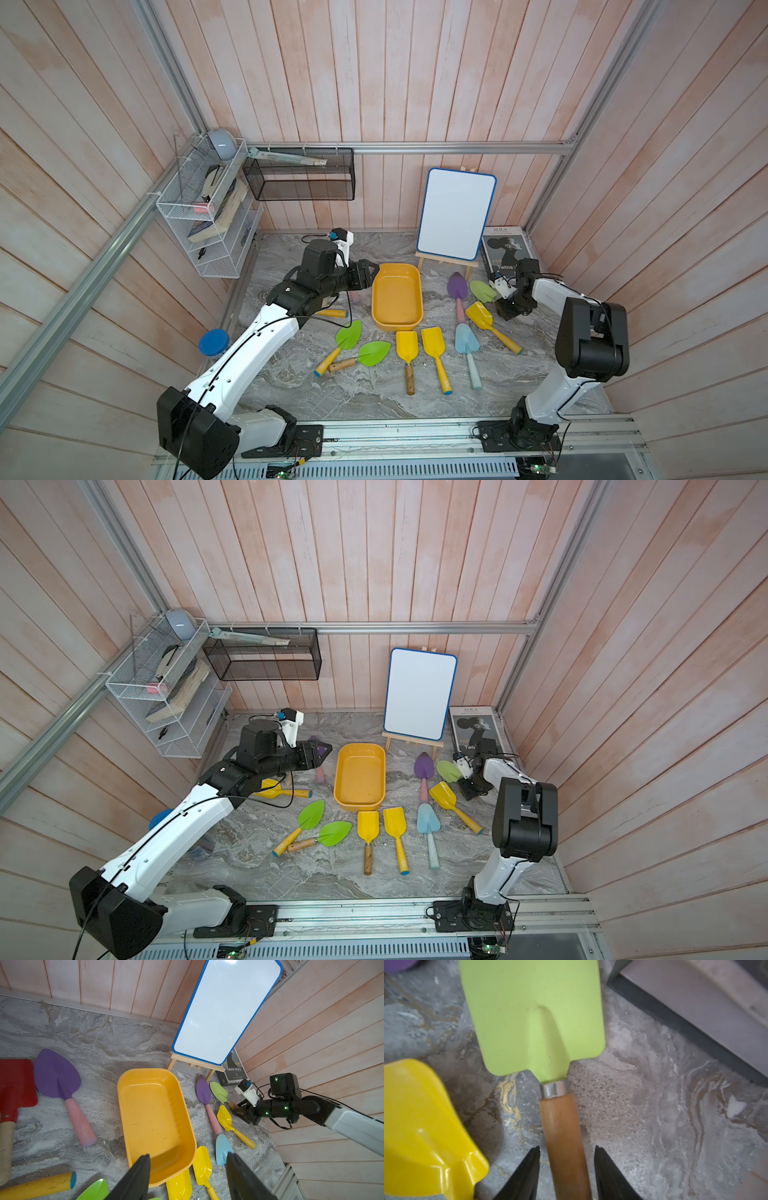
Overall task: Put the shovel into the storage box
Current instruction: Pick up the shovel from the center of the board.
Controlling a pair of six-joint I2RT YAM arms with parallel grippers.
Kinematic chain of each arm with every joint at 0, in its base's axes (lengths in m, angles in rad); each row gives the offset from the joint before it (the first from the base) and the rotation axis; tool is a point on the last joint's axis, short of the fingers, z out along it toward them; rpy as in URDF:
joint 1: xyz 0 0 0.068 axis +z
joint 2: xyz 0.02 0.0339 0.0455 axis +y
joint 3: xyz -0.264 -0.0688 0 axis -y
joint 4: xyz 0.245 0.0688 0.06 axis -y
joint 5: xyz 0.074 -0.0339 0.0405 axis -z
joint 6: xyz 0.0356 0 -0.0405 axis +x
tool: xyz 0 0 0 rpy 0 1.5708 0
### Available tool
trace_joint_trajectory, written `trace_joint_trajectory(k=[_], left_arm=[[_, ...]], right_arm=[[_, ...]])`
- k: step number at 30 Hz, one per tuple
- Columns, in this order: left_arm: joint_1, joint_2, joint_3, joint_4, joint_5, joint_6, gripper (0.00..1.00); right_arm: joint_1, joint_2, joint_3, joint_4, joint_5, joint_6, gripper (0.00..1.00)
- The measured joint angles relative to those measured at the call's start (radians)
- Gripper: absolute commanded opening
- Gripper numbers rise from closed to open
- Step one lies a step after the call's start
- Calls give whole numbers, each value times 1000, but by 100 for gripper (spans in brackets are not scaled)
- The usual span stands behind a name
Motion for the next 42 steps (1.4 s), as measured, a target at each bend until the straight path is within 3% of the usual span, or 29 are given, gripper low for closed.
trace_joint_trajectory(k=[9, 15, 18, 28, 42], left_arm=[[0, 6, 1, 0, -1, 0, 63], [0, 6, 2, -1, -4, 0, 63], [0, 6, 2, -1, -5, -1, 63], [-13, -26, 2, -7, -7, -3, 63], [-77, -32, -43, 92, 20, -26, 63]], right_arm=[[0, 8, -5, 15, -35, 10, 29], [0, 8, -10, 21, -52, 25, 13], [5, 8, -13, 26, -52, 29, 0], [59, -15, -37, 29, -58, 75, 0], [74, -282, -128, 76, 89, 200, 0]])
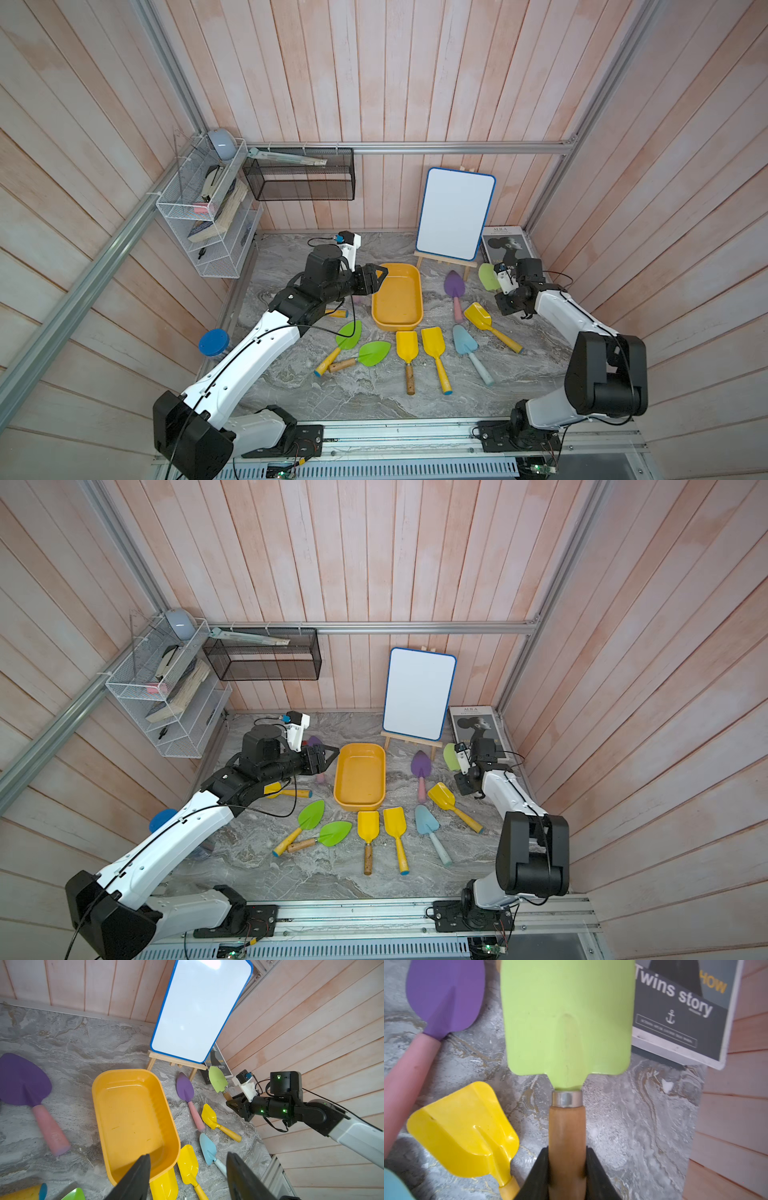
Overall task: Put the shovel into the storage box
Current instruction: Pick up the shovel from the center of the board, then place the shovel in the storage box.
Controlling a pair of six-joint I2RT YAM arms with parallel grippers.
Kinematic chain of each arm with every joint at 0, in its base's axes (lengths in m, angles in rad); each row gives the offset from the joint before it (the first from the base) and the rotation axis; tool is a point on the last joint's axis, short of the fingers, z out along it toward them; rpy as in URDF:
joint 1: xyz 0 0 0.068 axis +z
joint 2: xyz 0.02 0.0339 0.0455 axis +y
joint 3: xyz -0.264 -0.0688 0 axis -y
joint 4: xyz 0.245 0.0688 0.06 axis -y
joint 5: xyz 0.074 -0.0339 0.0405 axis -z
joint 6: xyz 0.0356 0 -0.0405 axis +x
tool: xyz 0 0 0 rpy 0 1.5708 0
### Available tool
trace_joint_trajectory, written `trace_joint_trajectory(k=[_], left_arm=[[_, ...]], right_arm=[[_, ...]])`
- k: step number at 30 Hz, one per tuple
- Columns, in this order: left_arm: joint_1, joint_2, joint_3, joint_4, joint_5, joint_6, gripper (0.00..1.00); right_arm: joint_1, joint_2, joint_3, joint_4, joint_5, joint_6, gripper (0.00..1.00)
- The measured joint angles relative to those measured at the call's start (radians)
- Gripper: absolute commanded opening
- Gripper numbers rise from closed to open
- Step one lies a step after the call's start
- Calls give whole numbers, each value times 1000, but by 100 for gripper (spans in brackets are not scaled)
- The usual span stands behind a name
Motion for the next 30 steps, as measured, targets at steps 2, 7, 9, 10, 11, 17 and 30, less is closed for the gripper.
trace_joint_trajectory(k=[2, 7, 9, 10, 11, 17, 30], left_arm=[[-21, 14, 0, 19, 2, 0, 63], [-68, 51, 0, 53, 4, 0, 63], [-83, 61, 0, 67, 8, -3, 63], [-90, 64, 0, 76, 11, -4, 63], [-97, 67, 0, 87, 16, -9, 63], [-119, 70, -31, 212, 53, -37, 62], [-121, 195, -83, 376, 78, -64, 44]], right_arm=[[0, -29, -13, -6, 17, 22, 0], [58, -153, -35, -29, 23, 71, 0], [131, -217, -39, -32, 20, 87, 0], [178, -251, -39, -32, 16, 96, 0], [227, -283, -39, -30, 9, 111, 0], [402, -420, -79, 17, -94, 233, 0], [612, -441, -156, 171, -225, 459, 0]])
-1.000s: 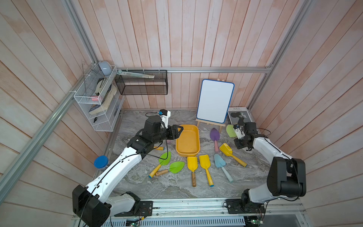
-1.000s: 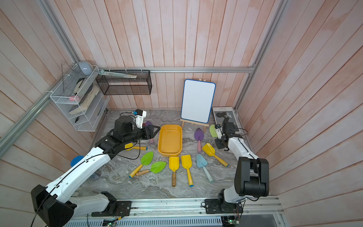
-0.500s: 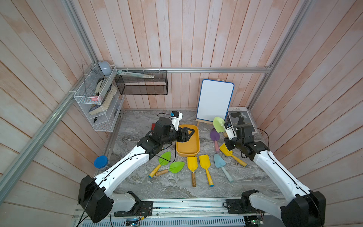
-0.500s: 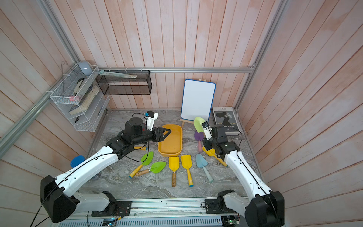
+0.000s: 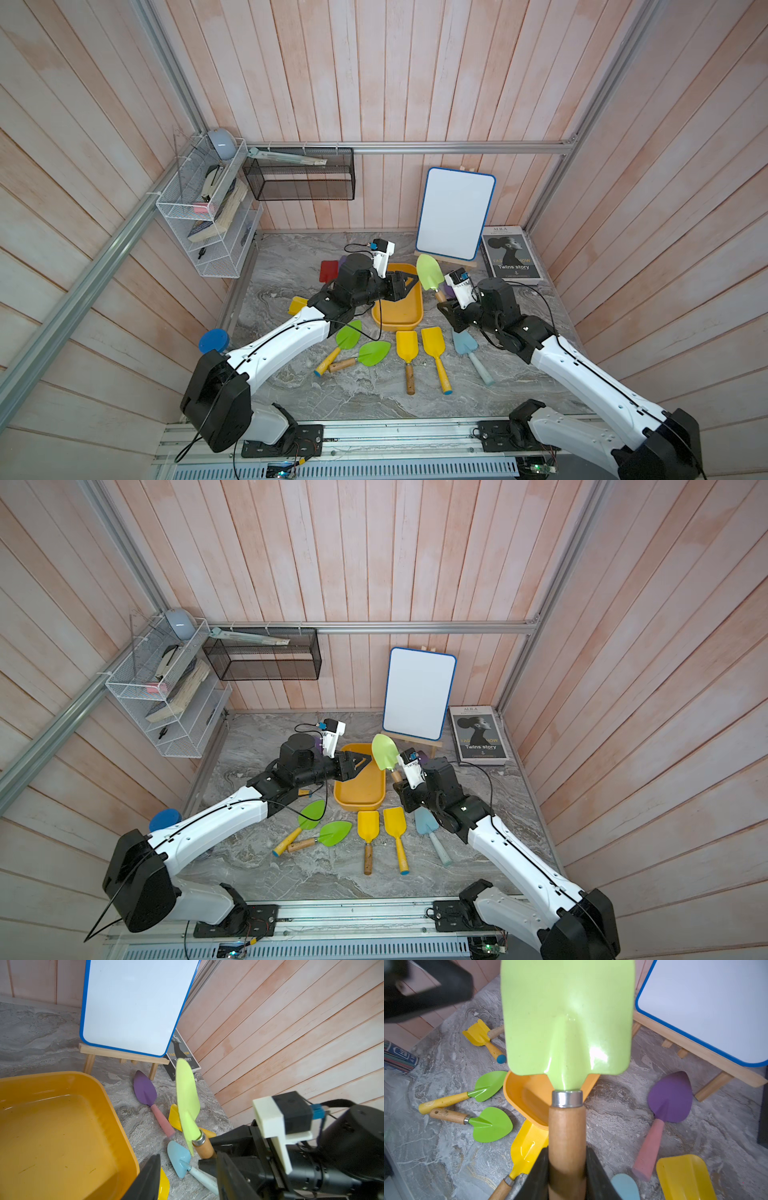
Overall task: Put the shovel into the storage box
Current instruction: Place the shovel in the storage box.
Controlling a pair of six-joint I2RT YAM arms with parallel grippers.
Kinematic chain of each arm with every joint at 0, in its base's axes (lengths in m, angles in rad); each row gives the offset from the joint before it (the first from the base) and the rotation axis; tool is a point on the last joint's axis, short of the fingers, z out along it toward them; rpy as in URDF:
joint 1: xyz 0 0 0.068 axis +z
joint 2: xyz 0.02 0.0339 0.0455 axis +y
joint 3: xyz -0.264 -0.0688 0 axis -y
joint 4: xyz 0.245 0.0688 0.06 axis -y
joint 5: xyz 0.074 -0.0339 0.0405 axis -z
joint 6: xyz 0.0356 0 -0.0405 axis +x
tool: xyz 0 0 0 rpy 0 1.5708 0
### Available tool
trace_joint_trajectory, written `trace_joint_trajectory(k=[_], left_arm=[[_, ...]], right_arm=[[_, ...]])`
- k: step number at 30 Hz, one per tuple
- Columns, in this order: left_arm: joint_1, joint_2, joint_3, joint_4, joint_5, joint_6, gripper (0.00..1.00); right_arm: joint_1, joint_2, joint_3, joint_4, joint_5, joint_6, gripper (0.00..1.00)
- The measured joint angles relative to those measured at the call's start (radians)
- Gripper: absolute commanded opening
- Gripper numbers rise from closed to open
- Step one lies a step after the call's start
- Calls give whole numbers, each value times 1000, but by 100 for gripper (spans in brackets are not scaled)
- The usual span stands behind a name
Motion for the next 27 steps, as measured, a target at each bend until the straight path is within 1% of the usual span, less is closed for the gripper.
trace_joint_trajectory(k=[6, 13, 16, 20, 22, 23, 25, 27], left_arm=[[0, 53, 1, 8, 0, -6, 44], [0, 62, 2, 54, 1, -14, 44], [0, 74, 3, 76, 3, -22, 42], [0, 97, 3, 92, 4, -34, 34], [0, 108, 3, 98, 5, -39, 29], [0, 113, 3, 100, 4, -43, 25], [1, 122, 3, 103, 5, -47, 12], [1, 125, 4, 105, 8, -58, 6]], right_arm=[[11, 15, 0, 33, -6, 24, 0], [16, 45, 0, 44, -6, 29, 0], [23, 57, 0, 47, -6, 30, 0], [31, 69, 0, 48, -5, 39, 0], [34, 72, 2, 49, -5, 43, 0], [36, 75, 3, 52, -5, 44, 0], [39, 80, 6, 58, -5, 47, 0], [42, 83, 7, 59, -1, 47, 0]])
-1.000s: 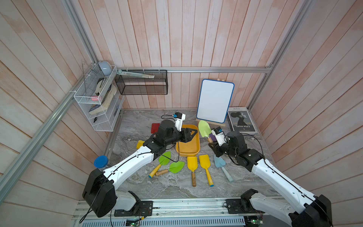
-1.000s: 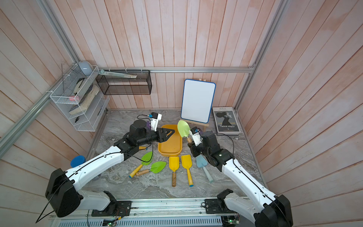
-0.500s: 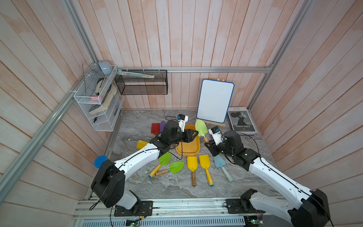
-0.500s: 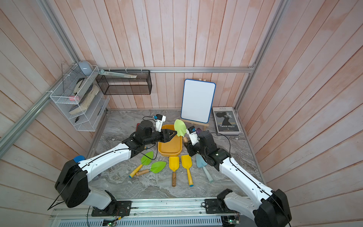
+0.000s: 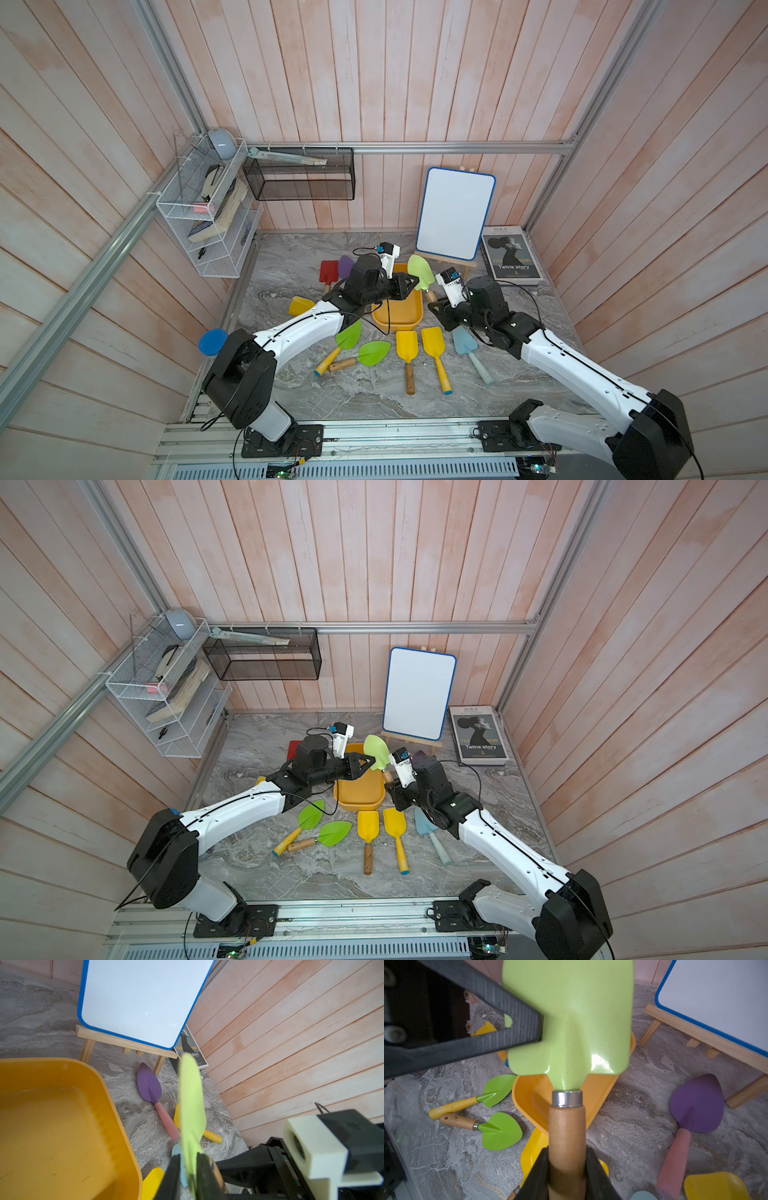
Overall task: Put the shovel into the storage box
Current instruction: Place the shovel in the storage box.
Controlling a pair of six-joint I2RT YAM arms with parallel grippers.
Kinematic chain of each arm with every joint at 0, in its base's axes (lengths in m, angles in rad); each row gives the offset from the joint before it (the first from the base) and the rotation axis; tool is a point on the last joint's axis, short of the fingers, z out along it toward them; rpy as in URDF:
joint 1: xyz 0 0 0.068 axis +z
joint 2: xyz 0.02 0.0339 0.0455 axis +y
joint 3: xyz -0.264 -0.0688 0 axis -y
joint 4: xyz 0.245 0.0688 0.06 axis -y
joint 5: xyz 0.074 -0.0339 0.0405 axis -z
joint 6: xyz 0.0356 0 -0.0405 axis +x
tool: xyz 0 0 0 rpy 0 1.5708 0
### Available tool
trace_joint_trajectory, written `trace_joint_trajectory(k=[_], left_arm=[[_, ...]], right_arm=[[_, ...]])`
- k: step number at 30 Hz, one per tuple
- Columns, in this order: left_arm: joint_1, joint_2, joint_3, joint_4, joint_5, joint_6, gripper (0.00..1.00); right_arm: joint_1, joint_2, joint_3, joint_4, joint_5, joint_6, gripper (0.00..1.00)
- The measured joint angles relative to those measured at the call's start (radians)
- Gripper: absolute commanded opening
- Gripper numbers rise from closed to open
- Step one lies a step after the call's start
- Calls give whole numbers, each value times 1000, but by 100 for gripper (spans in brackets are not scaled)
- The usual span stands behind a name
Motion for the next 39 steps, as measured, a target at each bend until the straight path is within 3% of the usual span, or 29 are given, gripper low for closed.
trace_joint_trajectory(k=[2, 6, 8, 10, 11, 13, 20, 28, 33, 39], left_arm=[[-2, 0, 9, 8, 10, -27, 0], [-2, 0, 13, 6, 2, -35, 0], [-2, 1, 13, 6, 0, -38, 0], [-2, 1, 15, 0, -4, -33, 0], [0, 1, 15, -9, -9, -29, 0], [11, 3, 16, -31, -12, -23, 0], [110, 36, 78, -122, 8, 27, 0], [251, 232, 340, -283, 162, 163, 0], [269, 408, 497, -414, 249, 252, 0], [257, 485, 516, -508, 293, 286, 0]], right_arm=[[2, 8, 0, 4, 7, 1, 0], [4, 13, 1, 16, 16, 5, 2], [4, 14, 1, 18, 20, 8, 31], [5, 16, 2, 18, 23, 15, 51], [5, 16, 3, 18, 27, 16, 68], [5, 16, 6, 19, 31, 27, 81], [5, -21, 10, 17, 36, 35, 84], [5, -134, -40, 18, 38, 37, 82], [5, -169, -82, 15, 38, 37, 82], [3, -172, -85, 11, 38, 34, 82]])
